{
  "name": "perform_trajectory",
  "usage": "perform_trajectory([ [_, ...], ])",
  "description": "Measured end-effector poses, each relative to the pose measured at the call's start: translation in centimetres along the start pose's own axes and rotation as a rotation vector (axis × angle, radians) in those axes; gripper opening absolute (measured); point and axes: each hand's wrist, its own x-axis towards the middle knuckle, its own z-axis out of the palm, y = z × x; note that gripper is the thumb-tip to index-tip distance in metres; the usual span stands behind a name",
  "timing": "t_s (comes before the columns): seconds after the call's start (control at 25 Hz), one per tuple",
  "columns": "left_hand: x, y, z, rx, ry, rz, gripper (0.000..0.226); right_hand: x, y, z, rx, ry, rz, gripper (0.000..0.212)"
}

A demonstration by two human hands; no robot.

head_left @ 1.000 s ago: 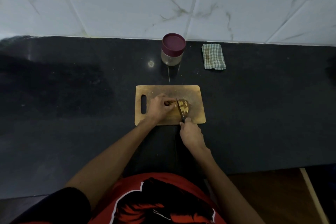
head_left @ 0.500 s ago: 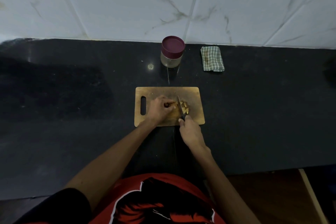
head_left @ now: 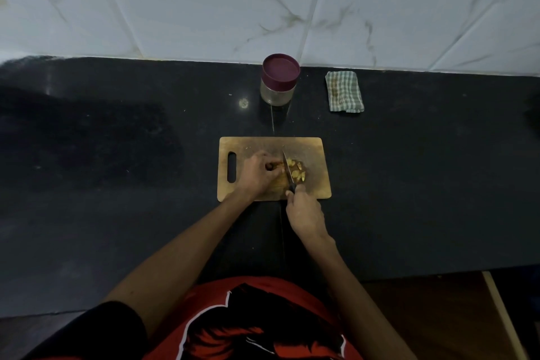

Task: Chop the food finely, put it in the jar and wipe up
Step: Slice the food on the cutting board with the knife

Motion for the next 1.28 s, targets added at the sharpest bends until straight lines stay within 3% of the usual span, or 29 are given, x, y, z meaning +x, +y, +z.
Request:
perform_trajectory([
  [1.28,0.2,0.1,-0.2,0.028,-0.028,0.001,0.027,1.9,-1.0,0.3,-0.096,0.001,0.019,0.023],
])
